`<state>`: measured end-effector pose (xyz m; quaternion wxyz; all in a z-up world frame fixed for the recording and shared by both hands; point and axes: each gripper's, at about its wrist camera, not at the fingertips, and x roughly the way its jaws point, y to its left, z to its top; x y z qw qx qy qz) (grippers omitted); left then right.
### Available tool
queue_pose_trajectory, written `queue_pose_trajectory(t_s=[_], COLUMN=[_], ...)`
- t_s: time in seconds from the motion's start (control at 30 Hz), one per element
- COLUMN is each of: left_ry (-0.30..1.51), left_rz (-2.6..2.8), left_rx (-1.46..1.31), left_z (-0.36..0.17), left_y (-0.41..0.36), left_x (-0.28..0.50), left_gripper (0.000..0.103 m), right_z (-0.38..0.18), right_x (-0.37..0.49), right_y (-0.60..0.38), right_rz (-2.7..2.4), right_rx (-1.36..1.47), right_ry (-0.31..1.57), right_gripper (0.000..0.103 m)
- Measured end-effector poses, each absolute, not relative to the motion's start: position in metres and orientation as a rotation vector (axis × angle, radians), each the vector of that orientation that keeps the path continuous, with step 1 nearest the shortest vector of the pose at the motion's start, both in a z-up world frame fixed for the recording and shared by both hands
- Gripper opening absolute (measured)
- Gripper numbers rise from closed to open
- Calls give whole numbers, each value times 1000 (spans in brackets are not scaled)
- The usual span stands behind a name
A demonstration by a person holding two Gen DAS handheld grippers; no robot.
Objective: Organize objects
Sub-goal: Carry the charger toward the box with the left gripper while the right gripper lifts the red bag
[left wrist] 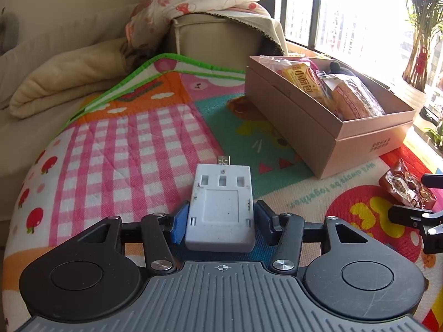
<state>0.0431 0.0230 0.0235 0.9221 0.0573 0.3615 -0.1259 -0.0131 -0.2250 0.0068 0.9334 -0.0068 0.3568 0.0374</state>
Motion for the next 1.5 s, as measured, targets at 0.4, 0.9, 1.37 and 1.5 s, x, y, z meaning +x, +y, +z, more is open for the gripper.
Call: queue_pose_trajectory(t_s=[0.4, 0.9, 1.37, 1.5], left_ry=[728, 600, 679, 603], left_rz=[-305, -406, -425, -420], left_rx=[122, -95, -313, -301], left_z=[24, 112, 71, 84], left_y=[29, 17, -70, -54], left_x=[21, 30, 97, 83], left_gripper=[53, 53, 53, 52], right_z=[15, 73, 70, 60], right_x=[5, -41, -45, -38], right_y=[-217, -223, -268, -276], right_rz=[119, 206, 116, 95], right_rx=[-69, -153, -23, 8], right_ry=[783, 666, 612, 634], right_gripper=[90, 73, 73, 73])
